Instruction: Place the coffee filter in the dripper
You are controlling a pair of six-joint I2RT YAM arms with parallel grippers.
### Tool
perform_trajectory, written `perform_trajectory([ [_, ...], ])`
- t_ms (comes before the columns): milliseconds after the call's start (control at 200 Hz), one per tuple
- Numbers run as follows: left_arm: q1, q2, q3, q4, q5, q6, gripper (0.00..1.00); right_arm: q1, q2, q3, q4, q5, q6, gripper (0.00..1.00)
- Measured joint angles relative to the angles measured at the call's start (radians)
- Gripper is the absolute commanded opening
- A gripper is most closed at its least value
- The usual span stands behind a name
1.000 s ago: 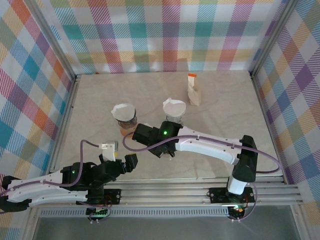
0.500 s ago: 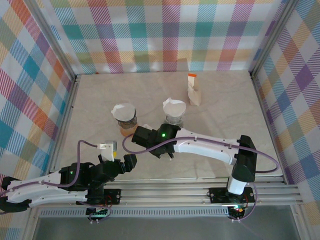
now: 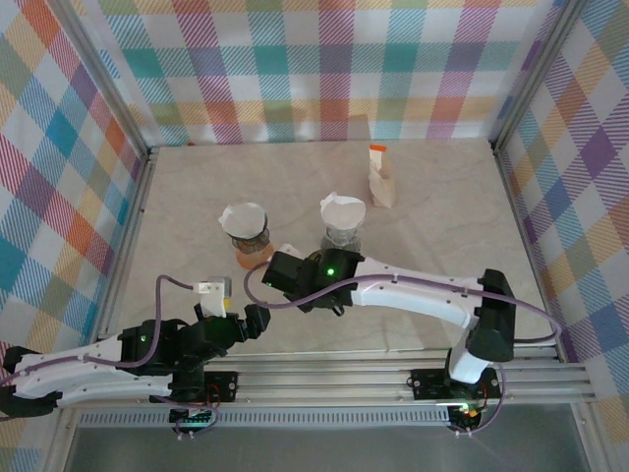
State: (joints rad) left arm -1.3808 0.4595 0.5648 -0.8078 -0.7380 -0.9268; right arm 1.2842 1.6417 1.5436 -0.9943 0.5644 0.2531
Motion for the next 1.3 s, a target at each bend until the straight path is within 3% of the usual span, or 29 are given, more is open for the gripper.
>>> perform_trajectory([
  [190, 0.0, 0.034, -0.003, 0.024, 0.015, 0.001, 0.99, 0.0, -0.172, -0.071, 0.074, 0.012, 0.023, 0.69],
  [380, 0.016, 0.109, -0.003, 0.103, 0.035, 0.048, 0.8, -0.045, -0.375, -0.201, 0.141, 0.055, 0.08, 0.67],
  [490, 0.114, 0.179, 0.01, 0.159, 0.114, 0.091, 0.75, -0.114, -0.475, -0.309, 0.164, 0.057, 0.134, 0.64],
  [615, 0.25, 0.251, 0.045, 0.239, 0.245, 0.146, 0.61, -0.169, -0.563, -0.426, 0.166, 0.056, 0.206, 0.61],
  [750, 0.31, 0.381, 0.142, 0.264, 0.304, 0.193, 0.52, -0.185, -0.656, -0.532, 0.163, 0.056, 0.274, 0.61],
  [1005, 0.316, 0.663, 0.305, 0.26, 0.31, 0.241, 0.47, -0.186, -0.772, -0.602, 0.154, 0.057, 0.343, 0.6],
  [1300, 0.317, 0.625, 0.303, 0.26, 0.335, 0.238, 0.51, -0.186, -0.801, -0.636, 0.151, 0.057, 0.365, 0.61],
])
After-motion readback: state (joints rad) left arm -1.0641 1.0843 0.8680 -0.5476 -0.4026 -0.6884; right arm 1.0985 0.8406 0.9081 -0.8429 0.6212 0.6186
